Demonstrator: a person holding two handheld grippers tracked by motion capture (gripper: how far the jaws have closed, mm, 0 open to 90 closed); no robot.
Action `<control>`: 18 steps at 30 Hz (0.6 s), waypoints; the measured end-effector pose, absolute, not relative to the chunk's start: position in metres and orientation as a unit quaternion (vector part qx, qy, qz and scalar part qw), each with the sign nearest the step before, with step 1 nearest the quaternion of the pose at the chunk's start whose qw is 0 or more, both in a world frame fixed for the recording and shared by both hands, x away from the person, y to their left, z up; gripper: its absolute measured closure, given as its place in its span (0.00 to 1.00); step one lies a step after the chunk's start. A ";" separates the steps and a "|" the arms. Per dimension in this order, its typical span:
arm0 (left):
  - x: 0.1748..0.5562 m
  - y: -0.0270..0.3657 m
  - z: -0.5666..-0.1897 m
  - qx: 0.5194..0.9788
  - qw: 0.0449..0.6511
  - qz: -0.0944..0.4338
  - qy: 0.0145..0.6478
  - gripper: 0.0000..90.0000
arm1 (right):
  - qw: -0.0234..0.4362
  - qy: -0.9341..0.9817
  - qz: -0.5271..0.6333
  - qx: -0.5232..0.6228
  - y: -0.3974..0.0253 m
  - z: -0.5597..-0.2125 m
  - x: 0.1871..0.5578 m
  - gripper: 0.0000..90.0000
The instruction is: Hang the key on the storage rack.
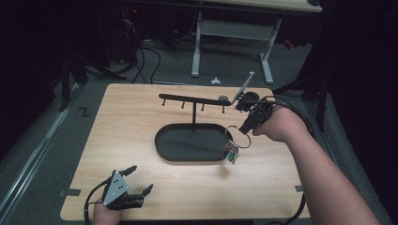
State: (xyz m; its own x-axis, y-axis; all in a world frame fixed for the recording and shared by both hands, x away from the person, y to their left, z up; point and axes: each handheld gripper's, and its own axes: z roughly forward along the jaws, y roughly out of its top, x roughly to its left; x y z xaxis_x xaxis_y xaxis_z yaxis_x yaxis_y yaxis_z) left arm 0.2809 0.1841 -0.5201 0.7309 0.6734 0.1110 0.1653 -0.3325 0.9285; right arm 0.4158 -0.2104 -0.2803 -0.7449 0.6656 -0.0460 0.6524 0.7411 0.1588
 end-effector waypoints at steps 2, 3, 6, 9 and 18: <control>0.280 0.186 -0.520 0.778 0.511 0.248 0.271 0.17 | 0.052 0.931 0.067 0.354 -0.209 -0.281 0.419 0.97; 0.279 0.187 -0.520 0.778 0.510 0.248 0.271 0.17 | 0.052 0.932 0.067 0.353 -0.208 -0.281 0.421 0.97; 0.277 0.190 -0.520 0.776 0.509 0.250 0.275 0.17 | 0.056 0.929 0.071 0.358 -0.207 -0.281 0.426 0.97; 0.274 0.193 -0.520 0.775 0.508 0.254 0.278 0.17 | 0.057 0.927 0.074 0.362 -0.205 -0.280 0.430 0.97; 0.270 0.201 -0.520 0.773 0.503 0.258 0.287 0.17 | 0.058 0.929 0.089 0.353 -0.196 -0.278 0.447 0.97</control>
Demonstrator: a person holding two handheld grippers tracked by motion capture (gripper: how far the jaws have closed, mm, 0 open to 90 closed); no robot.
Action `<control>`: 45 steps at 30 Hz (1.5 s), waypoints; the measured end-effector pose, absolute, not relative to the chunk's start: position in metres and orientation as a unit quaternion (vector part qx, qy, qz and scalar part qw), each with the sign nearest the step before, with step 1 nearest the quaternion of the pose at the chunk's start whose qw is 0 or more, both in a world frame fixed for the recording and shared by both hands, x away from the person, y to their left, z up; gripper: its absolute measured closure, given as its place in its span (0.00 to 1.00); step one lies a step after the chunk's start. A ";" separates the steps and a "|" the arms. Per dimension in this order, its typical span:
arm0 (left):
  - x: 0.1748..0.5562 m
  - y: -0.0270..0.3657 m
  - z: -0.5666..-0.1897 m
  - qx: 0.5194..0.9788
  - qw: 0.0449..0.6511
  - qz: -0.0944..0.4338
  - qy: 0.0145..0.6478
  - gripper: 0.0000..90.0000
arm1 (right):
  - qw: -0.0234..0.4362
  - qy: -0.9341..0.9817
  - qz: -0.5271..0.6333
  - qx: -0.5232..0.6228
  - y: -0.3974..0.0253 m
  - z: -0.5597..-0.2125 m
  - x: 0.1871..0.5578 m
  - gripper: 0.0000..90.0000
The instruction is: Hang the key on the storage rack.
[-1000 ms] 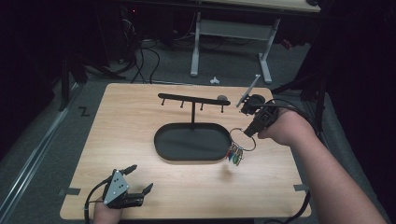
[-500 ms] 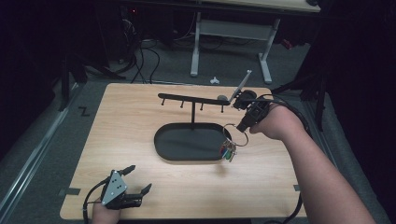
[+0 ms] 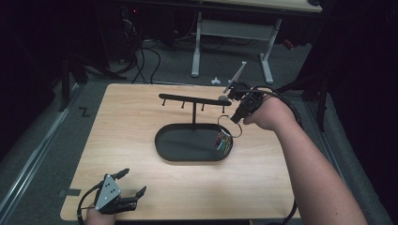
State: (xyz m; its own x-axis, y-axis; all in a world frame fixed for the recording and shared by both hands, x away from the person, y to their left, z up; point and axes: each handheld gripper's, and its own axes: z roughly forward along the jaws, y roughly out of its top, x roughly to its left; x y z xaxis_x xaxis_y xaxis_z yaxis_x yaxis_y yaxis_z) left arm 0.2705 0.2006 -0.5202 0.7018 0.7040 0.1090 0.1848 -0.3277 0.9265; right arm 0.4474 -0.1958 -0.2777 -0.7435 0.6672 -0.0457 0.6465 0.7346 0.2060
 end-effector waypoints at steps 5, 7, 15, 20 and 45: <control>0.269 0.201 -0.521 0.774 0.502 0.259 0.288 0.17 | 0.059 0.928 0.091 0.355 -0.193 -0.277 0.454 0.97; 0.270 0.201 -0.521 0.773 0.501 0.259 0.289 0.17 | 0.060 0.928 0.091 0.356 -0.192 -0.277 0.459 0.97; 0.269 0.201 -0.520 0.773 0.501 0.261 0.288 0.17 | 0.056 0.921 0.093 0.374 -0.195 -0.276 0.472 0.97; 0.269 0.203 -0.520 0.771 0.503 0.259 0.291 0.17 | 0.056 0.919 0.094 0.380 -0.198 -0.279 0.478 0.97; 0.270 0.201 -0.521 0.773 0.501 0.262 0.288 0.17 | 0.045 0.912 0.097 0.397 -0.200 -0.296 0.507 0.97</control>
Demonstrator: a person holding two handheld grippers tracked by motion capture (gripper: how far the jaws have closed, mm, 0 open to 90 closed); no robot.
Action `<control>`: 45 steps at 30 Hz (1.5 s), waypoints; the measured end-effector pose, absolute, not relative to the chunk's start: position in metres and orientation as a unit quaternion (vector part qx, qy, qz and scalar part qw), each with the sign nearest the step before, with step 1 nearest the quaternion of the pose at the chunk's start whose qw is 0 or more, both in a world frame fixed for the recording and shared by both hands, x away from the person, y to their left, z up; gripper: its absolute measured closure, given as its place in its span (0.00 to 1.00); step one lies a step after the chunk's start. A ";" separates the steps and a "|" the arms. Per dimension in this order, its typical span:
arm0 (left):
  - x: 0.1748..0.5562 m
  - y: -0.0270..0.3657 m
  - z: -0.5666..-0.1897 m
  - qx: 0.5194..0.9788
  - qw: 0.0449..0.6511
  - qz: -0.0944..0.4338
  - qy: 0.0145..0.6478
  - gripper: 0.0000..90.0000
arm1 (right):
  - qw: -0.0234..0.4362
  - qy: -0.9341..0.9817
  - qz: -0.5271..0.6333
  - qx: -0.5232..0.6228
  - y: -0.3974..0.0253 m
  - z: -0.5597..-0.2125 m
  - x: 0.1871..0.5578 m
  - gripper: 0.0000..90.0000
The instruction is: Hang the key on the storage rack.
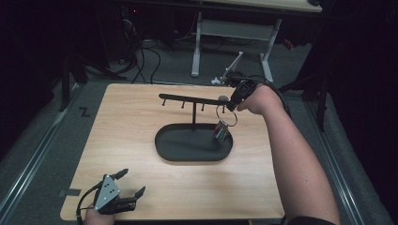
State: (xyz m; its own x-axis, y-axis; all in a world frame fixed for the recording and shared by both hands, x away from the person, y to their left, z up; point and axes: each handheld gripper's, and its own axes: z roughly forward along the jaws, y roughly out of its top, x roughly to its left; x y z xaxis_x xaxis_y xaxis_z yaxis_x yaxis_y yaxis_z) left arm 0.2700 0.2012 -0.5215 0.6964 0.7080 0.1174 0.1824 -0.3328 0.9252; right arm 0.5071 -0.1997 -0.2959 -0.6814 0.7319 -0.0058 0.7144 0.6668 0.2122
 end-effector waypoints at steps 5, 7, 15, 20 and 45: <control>0.270 0.201 -0.521 0.775 0.499 0.261 0.286 0.17 | 0.046 0.913 0.100 0.394 -0.196 -0.299 0.509 0.97; 0.270 0.201 -0.521 0.774 0.500 0.261 0.288 0.17 | 0.049 0.912 0.100 0.395 -0.193 -0.300 0.509 0.97; 0.270 0.202 -0.521 0.771 0.504 0.261 0.288 0.17 | 0.073 0.902 0.113 0.410 -0.193 -0.294 0.502 0.77; 0.269 0.200 -0.520 0.774 0.502 0.260 0.286 0.17 | 0.091 0.894 0.131 0.418 -0.198 -0.287 0.494 0.65; 0.272 0.195 -0.523 0.779 0.496 0.255 0.286 0.17 | 0.143 0.859 0.201 0.449 -0.240 -0.351 0.441 0.29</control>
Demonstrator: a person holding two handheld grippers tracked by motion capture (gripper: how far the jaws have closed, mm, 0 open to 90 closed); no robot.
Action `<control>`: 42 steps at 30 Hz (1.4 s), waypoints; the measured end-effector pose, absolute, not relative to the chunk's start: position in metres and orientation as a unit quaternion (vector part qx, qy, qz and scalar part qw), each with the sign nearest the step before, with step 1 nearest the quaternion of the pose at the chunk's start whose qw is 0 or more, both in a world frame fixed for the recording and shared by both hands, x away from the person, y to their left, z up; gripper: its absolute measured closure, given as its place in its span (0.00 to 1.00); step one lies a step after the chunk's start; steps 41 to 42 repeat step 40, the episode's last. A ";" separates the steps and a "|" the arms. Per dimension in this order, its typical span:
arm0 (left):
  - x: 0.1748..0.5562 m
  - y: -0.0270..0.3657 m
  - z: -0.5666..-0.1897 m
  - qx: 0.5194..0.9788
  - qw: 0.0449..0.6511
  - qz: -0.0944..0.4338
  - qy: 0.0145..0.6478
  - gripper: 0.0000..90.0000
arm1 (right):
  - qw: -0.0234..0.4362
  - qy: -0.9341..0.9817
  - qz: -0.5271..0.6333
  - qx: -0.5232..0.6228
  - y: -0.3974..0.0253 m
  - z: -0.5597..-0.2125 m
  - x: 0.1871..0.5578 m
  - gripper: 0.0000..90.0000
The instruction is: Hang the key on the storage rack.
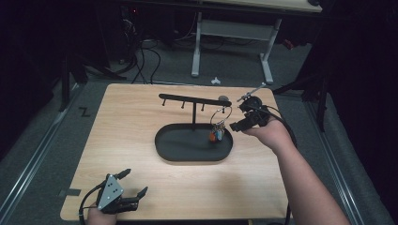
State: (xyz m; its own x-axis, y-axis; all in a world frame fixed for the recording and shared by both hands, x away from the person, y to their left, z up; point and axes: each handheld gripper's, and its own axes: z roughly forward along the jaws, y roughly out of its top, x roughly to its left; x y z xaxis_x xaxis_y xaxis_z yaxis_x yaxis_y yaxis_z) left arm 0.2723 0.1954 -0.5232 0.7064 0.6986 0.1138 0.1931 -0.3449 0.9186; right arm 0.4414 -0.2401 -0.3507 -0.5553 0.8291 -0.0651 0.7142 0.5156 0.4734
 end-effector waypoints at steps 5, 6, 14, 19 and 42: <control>0.272 0.194 -0.523 0.783 0.493 0.255 0.280 0.17 | 0.152 0.850 0.220 0.454 -0.248 -0.366 0.431 0.24; 0.272 0.194 -0.523 0.783 0.493 0.255 0.280 0.17 | 0.151 0.847 0.224 0.458 -0.250 -0.370 0.429 0.23; 0.273 0.194 -0.524 0.783 0.494 0.252 0.282 0.17 | 0.179 0.823 0.258 0.473 -0.266 -0.400 0.407 0.17; 0.273 0.193 -0.524 0.785 0.492 0.252 0.279 0.17 | 0.193 0.805 0.287 0.482 -0.275 -0.423 0.390 0.16; 0.279 0.189 -0.520 0.779 0.505 0.251 0.274 0.17 | 0.266 0.739 0.372 0.496 -0.289 -0.523 0.295 0.17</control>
